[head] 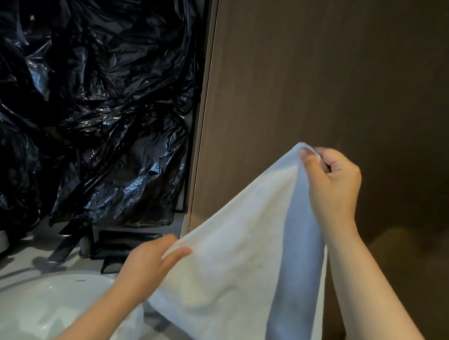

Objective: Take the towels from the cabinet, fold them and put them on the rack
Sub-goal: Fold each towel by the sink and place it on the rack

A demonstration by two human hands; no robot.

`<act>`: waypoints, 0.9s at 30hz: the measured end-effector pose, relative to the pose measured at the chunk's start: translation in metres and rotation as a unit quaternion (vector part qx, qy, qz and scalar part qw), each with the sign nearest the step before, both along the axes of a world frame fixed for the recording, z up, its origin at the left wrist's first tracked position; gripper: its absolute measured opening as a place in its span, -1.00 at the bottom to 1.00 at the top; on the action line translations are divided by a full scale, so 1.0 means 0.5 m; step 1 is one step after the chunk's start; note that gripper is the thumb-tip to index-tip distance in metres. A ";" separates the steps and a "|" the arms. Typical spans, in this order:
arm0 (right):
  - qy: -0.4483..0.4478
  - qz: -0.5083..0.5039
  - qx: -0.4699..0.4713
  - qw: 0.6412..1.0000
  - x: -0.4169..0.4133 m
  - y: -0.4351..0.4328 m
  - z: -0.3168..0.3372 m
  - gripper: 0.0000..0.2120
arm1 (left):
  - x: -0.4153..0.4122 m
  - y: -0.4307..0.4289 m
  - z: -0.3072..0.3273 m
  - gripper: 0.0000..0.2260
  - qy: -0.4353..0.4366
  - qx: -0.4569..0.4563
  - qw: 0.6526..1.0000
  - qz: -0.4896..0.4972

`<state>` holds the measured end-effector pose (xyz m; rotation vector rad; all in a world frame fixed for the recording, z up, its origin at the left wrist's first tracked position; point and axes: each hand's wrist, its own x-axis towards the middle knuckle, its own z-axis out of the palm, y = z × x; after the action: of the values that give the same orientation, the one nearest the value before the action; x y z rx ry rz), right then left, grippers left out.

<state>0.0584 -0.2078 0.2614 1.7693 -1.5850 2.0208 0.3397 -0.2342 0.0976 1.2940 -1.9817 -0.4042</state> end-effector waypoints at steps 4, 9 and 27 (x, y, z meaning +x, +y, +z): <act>-0.028 -0.031 -0.016 0.999 -0.024 -0.008 0.031 -0.72 | 0.025 -0.079 0.101 -0.70 -0.037 -0.062 0.997 0.034; -0.044 -0.086 -0.071 0.993 -0.067 -0.004 0.089 -0.85 | 0.032 -0.154 0.253 -0.72 -0.049 -0.171 0.972 0.152; -0.032 -0.165 -0.063 0.984 -0.121 -0.017 0.016 -0.70 | 0.061 -0.143 0.352 -0.74 0.067 -0.181 0.979 0.058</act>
<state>-0.0020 -0.2161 0.2696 1.3092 -1.6014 1.9830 0.3700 -0.3057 0.2737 1.1113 -1.7566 -0.0649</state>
